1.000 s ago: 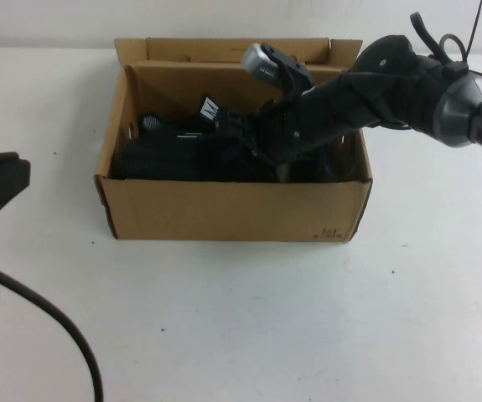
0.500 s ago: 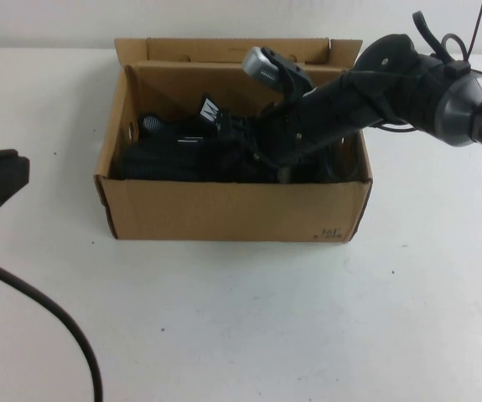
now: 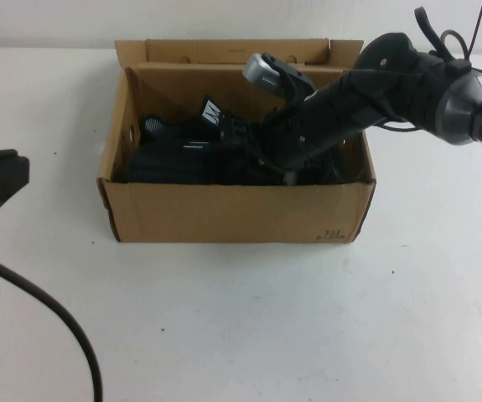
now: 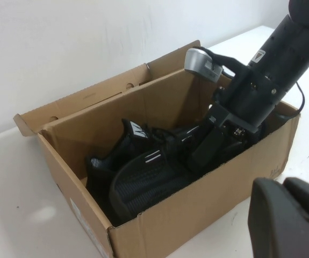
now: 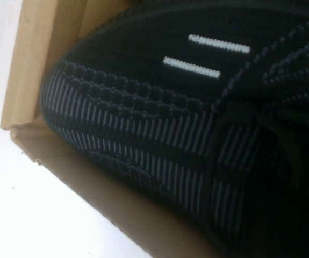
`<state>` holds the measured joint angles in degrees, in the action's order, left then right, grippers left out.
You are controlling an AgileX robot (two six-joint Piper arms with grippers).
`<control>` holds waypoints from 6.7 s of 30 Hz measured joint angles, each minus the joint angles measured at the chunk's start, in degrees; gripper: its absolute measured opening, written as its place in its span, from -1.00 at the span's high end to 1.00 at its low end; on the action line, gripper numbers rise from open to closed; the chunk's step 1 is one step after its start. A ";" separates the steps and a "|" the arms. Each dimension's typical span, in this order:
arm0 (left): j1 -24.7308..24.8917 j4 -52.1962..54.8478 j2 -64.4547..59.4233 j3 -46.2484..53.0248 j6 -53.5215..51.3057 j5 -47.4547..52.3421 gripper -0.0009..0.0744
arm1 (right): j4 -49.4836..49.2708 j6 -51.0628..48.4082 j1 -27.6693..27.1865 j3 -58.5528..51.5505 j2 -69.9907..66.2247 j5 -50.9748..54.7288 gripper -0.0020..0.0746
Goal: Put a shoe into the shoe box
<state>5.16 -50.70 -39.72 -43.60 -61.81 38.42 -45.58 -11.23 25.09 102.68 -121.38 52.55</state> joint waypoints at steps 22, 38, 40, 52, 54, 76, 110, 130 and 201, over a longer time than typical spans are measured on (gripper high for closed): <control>0.00 -0.09 0.00 0.00 0.13 -0.95 0.98 | 0.61 -1.02 0.00 0.07 1.69 -3.22 0.14; 0.00 -0.09 0.00 0.00 0.13 -1.13 0.98 | 5.26 -3.83 0.00 0.07 10.83 -2.13 -0.23; 0.00 -0.09 0.00 0.00 0.13 -1.13 0.98 | 5.26 -3.83 0.00 0.07 10.83 -1.57 -0.22; 0.00 0.09 0.00 0.00 0.55 -1.13 0.98 | 6.56 -9.20 0.00 0.07 11.53 -3.26 0.85; 0.00 0.47 0.00 0.00 0.69 -1.13 0.98 | 6.69 -10.65 -0.26 0.07 12.98 -4.38 0.93; 0.00 14.42 22.05 1.57 11.26 10.32 0.98 | 23.06 -12.95 -2.29 -35.01 65.08 -30.52 0.99; 0.00 16.86 25.54 20.49 21.14 -8.98 0.98 | 24.06 -13.04 -2.29 -91.54 107.35 -40.15 0.99; 0.00 17.01 25.81 20.49 21.14 -8.98 0.98 | 24.06 -13.04 -2.29 -91.81 107.35 -30.99 0.99; 0.00 51.69 40.39 45.08 65.49 -16.23 0.98 | 24.29 -13.04 -15.58 -91.81 114.89 -30.43 0.99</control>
<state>5.16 1.00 0.67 1.48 3.68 22.18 -21.30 -24.27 9.51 10.87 -6.49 22.12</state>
